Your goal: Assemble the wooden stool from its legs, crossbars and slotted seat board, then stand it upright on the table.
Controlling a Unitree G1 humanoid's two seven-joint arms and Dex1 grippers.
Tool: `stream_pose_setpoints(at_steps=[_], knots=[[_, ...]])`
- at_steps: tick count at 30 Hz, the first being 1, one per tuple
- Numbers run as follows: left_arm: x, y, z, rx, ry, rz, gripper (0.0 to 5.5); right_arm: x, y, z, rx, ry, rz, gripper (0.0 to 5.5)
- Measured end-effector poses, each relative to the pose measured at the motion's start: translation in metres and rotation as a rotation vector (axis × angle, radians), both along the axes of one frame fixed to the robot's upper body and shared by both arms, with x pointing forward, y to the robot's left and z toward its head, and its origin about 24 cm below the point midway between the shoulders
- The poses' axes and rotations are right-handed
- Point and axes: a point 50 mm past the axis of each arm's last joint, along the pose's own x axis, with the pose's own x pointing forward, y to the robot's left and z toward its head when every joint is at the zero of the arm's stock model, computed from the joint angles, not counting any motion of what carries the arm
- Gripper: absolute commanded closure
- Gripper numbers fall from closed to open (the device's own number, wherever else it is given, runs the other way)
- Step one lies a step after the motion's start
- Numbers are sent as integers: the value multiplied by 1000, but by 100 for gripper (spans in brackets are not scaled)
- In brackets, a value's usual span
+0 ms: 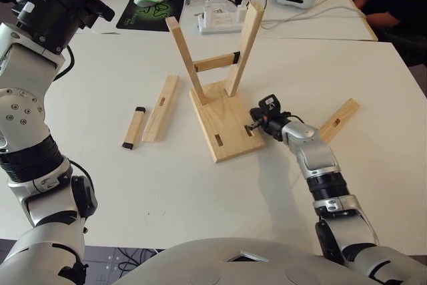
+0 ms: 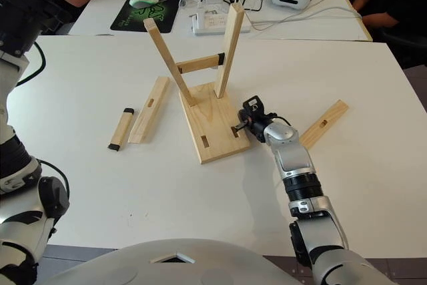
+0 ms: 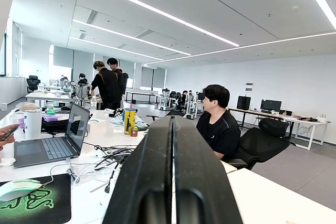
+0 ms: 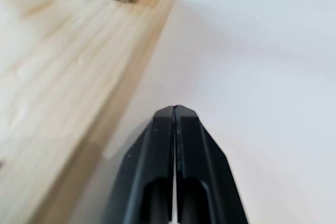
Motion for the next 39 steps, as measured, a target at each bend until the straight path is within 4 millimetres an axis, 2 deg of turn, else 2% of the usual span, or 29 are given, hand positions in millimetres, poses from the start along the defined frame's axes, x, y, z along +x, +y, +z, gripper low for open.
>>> stream_pose_setpoints(at_steps=[3, 5, 11, 19, 26, 30, 33, 36, 39], knots=[[-4, 2, 1, -1, -11, 19, 549, -10, -31, 12, -185, 20, 35, 550], [-7, 2, 3, -4, -20, 26, 549, -20, -35, 11, -253, 67, 90, 550], [-10, 5, 4, -9, -24, 42, 549, -42, -12, 12, -251, 129, 289, 550], [-9, 5, 4, -2, -13, 40, 549, -58, 5, 13, -248, 176, 427, 550], [-8, 4, 5, 3, -12, 32, 549, -70, 25, 10, -95, 228, 518, 550], [-8, 3, 5, 4, -12, 31, 549, -68, 22, 9, -82, 224, 493, 550], [-8, 3, 5, 4, -13, 31, 549, -55, -1, 15, -33, 178, 324, 550], [-9, 3, 5, 3, -14, 33, 550, -45, -4, 33, 144, 125, 245, 521], [-12, 7, 3, -4, -10, 54, 550, -32, -1, 61, 275, 18, 190, 479]])
